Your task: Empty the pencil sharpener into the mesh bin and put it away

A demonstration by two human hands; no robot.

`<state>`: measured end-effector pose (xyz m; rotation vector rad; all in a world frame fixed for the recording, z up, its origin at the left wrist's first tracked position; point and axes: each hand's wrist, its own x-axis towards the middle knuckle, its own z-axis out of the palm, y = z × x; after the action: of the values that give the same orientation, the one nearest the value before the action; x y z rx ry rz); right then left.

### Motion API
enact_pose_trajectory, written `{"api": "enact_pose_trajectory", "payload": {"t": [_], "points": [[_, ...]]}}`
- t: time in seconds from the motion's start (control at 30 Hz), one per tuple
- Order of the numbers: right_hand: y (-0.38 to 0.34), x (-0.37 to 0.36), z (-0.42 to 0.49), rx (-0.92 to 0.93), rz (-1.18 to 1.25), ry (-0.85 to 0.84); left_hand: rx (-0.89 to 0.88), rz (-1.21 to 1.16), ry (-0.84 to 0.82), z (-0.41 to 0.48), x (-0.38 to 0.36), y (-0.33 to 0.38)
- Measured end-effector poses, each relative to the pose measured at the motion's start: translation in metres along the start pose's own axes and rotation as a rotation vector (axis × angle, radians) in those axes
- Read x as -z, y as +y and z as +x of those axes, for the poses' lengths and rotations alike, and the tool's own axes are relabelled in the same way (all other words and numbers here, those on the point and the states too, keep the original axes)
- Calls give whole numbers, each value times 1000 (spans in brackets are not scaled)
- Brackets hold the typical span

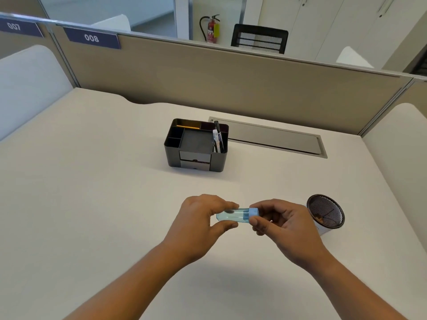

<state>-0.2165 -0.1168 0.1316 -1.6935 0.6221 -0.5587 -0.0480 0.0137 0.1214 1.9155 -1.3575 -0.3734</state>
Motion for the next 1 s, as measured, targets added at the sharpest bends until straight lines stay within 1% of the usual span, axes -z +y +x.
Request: {"api": "enact_pose_trajectory", "payload": {"t": [0.13, 0.2, 0.27, 0.4, 0.5, 0.57, 0.7, 0.83, 1.0], "points": [[11, -2, 6, -63, -46, 19, 1, 112, -7, 17, 6, -14], [22, -3, 6, -132, -75, 39, 39, 100, 11, 31, 14, -25], [37, -3, 4, -199, -149, 21, 95, 85, 53, 52, 25, -38], [68, -2, -8, -406, -290, -157, 155, 149, 66, 103, 48, -70], [88, -10, -3, -593, -232, -350, 194, 207, 98, 141, 60, -95], [96, -11, -3, -689, -217, -392, 249, 318, 123, 160, 61, -110], [114, 1, -2, -597, -173, -291, 335, 397, 99, 185, 54, -128], [127, 6, 8, -663, -125, -352, 344, 402, 39, 196, 44, -135], [141, 9, 10, -646, -108, -381, 346, 330, -11, 194, 37, -145]]}}
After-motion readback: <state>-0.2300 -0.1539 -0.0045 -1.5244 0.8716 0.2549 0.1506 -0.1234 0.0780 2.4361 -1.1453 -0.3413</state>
